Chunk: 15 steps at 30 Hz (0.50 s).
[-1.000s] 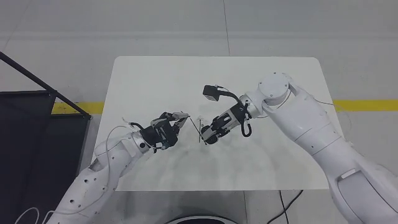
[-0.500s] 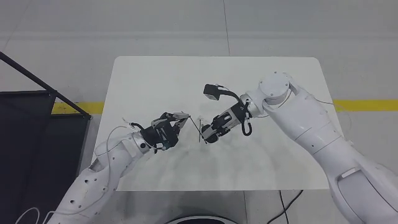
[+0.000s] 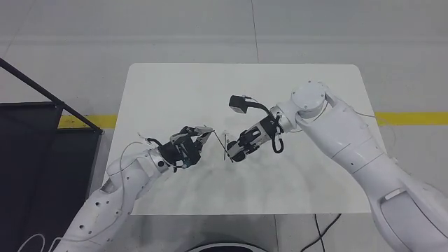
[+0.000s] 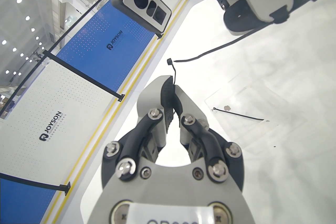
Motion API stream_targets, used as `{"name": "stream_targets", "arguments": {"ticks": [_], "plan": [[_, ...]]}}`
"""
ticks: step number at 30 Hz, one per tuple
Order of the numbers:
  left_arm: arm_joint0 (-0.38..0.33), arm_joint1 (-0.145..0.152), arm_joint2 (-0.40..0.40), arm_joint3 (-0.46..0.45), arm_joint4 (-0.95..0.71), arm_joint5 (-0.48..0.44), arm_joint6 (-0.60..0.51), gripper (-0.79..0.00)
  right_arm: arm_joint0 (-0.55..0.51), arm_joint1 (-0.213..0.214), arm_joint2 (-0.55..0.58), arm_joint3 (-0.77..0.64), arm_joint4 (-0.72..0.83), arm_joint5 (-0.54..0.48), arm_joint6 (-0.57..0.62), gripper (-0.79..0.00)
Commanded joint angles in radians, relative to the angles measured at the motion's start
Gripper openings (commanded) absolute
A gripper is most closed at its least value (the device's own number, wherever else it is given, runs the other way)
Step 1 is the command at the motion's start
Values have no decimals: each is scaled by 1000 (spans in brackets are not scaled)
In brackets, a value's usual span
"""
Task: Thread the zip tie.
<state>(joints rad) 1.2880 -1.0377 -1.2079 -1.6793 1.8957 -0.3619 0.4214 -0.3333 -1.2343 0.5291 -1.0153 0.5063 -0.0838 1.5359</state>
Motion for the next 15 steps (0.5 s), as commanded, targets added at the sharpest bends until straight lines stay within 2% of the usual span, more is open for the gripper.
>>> {"name": "stream_targets", "arguments": {"ticks": [1,15], "plan": [[0,0,0,0,5,-1,2,-785,1,0,-1,1,0,-1,0,-785],[-2,-1,2,6,12,-10,6,-785,0,-1,0,2,3,-4,0,-785]]}}
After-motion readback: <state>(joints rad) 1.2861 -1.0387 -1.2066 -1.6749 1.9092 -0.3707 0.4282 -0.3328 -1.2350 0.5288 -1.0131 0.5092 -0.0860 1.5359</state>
